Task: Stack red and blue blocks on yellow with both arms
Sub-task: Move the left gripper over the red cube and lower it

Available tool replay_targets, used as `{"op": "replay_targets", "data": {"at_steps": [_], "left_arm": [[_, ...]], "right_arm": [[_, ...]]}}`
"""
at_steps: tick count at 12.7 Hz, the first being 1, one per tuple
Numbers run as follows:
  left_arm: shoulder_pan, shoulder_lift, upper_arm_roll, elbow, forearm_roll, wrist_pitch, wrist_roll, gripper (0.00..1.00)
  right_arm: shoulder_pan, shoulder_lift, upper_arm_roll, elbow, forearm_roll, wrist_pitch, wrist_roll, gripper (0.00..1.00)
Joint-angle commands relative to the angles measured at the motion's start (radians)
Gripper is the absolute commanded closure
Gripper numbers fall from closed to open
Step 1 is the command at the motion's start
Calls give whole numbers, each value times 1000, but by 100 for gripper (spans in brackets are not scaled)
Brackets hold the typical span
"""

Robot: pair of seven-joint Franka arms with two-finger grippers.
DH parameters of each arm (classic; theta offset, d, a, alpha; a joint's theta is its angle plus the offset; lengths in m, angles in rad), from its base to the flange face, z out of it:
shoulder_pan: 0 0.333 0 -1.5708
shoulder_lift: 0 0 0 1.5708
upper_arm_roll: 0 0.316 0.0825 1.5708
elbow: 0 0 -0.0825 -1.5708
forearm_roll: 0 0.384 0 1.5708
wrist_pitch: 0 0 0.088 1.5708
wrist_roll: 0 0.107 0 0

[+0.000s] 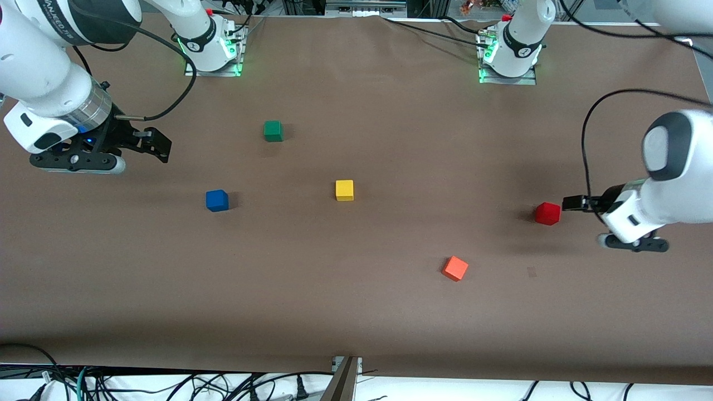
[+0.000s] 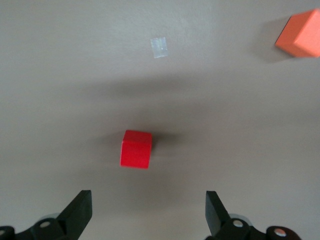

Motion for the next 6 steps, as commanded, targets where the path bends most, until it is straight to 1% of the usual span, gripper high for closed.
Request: {"op": "replay_targets", "data": {"at_steps": [1,4,6], "left_arm": [[1,-14,2,-130,2,147,97,0],[23,-17,2,-290,0,375,179,0],[23,-18,2,-363,2,495,236,0]], "right_arm": [[-6,-6,5,4,0,-11,3,0],[-6,-5,3,4,0,-11,3,0],[-6,-6,5,4,0,-14,4,0]]}}
